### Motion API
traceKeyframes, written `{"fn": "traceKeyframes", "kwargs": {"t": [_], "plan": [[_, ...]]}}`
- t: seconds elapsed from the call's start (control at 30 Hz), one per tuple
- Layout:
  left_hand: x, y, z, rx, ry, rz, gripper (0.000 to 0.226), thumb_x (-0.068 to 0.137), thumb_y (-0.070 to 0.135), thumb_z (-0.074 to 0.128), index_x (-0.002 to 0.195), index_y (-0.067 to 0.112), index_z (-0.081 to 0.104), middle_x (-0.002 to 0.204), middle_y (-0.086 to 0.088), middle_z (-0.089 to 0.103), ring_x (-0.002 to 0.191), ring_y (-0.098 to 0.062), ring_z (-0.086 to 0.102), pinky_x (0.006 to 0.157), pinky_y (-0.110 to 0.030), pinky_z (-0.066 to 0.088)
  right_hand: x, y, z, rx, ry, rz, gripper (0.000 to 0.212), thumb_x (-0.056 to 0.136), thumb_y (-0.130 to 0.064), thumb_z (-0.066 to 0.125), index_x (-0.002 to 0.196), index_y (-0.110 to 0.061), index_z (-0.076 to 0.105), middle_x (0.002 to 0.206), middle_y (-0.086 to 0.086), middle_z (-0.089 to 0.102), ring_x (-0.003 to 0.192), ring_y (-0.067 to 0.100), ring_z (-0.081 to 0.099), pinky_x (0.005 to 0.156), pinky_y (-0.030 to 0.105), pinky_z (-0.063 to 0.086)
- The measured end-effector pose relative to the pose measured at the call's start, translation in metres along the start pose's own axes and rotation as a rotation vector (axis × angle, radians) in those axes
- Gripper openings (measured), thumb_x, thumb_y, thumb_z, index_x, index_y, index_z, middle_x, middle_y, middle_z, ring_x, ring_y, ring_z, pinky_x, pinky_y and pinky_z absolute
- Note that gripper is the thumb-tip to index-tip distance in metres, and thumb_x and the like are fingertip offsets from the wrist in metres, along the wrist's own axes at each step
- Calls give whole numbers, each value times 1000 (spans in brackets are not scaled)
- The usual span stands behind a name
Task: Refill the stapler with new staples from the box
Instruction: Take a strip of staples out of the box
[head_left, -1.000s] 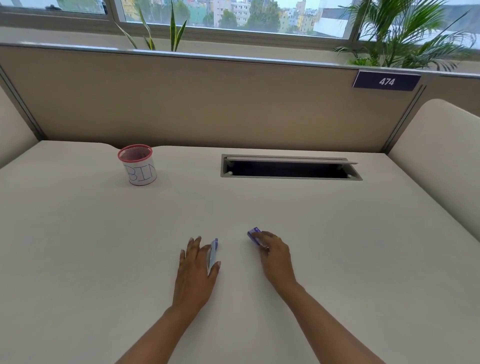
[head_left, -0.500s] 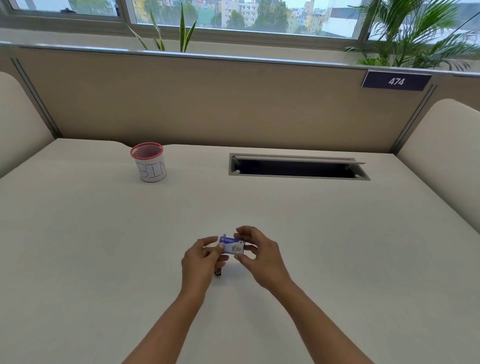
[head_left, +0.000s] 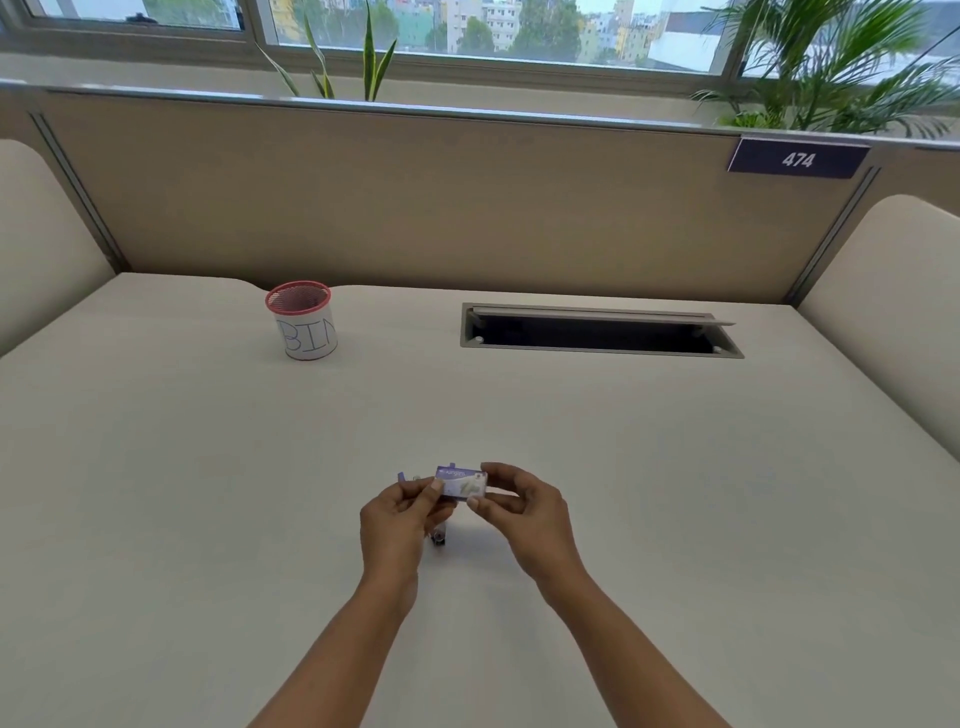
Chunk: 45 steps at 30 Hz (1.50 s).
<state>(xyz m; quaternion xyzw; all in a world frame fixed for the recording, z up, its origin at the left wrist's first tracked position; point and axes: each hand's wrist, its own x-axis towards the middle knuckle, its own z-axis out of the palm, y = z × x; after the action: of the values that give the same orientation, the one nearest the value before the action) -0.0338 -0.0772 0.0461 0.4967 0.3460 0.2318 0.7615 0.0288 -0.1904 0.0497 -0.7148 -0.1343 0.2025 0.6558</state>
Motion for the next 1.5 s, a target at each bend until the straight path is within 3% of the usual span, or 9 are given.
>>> {"fn": "traceKeyframes", "kwargs": {"t": [0.1,0.27,0.4,0.47,0.87,1.07,1.3,1.4,1.5], "plan": [[-1,1,2,-26,14,-13,9,84,0,60,77,3,63,83,-14,67,68,-19,65,60,-13,55,-1,0,0,22,-3,14,30,77,-10,72,102,-25,64,97,-8,70,80,-3,69,70,10,51],[0,2,1,-22,25,-16,10,84,-1,60,74,1,61,79,-12,66,53,-7,67,58,-13,55,-2,0,2,111,8,56,22,81,-17,70,100,-26,66,100,0,72,78,6,70,82,24,56],[1,1,1,-14,6,-6,11,86,1,58,77,3,64,81,-12,66,64,-12,65,62,-12,55,-1,-3,3,227,5,96,21,86,-7,62,106,-10,66,101,10,70,83,16,68,71,17,56],[1,0,1,-22,0,-5,11,87,1,56,80,2,64,81,-11,66,71,-16,64,63,-12,55,-1,-3,2,264,-5,112,20,87,-4,59,105,-11,65,99,11,70,84,19,67,70,16,56],[-1,0,2,-15,23,-25,10,87,2,56,81,3,64,85,-10,67,76,-17,64,63,-11,55,0,-3,1,266,3,136,18,89,1,51,96,-10,62,87,7,71,85,17,67,68,14,56],[-1,-2,2,19,28,-4,8,87,3,57,89,-1,64,86,-9,67,76,-16,64,62,-11,54,2,-4,1,195,24,141,9,81,-7,67,89,-11,64,98,17,71,86,22,68,67,17,56],[2,-1,1,-1,48,-14,10,87,4,57,80,6,65,82,-6,67,68,-10,65,62,-10,54,2,-9,-4,281,-54,188,20,92,-3,45,100,-9,63,99,12,68,87,20,67,72,19,57],[1,-1,2,-5,53,-7,9,87,4,58,80,4,64,82,-8,66,72,-15,64,60,-10,54,2,-7,-3,257,-2,166,19,91,-1,47,98,-12,62,95,10,67,85,18,65,68,18,57],[2,-1,0,4,61,-1,8,87,3,58,82,2,64,83,-10,66,73,-18,63,59,-10,54,4,-3,-4,58,107,56,13,86,-1,57,92,-12,60,92,2,64,75,12,66,66,19,57]]}}
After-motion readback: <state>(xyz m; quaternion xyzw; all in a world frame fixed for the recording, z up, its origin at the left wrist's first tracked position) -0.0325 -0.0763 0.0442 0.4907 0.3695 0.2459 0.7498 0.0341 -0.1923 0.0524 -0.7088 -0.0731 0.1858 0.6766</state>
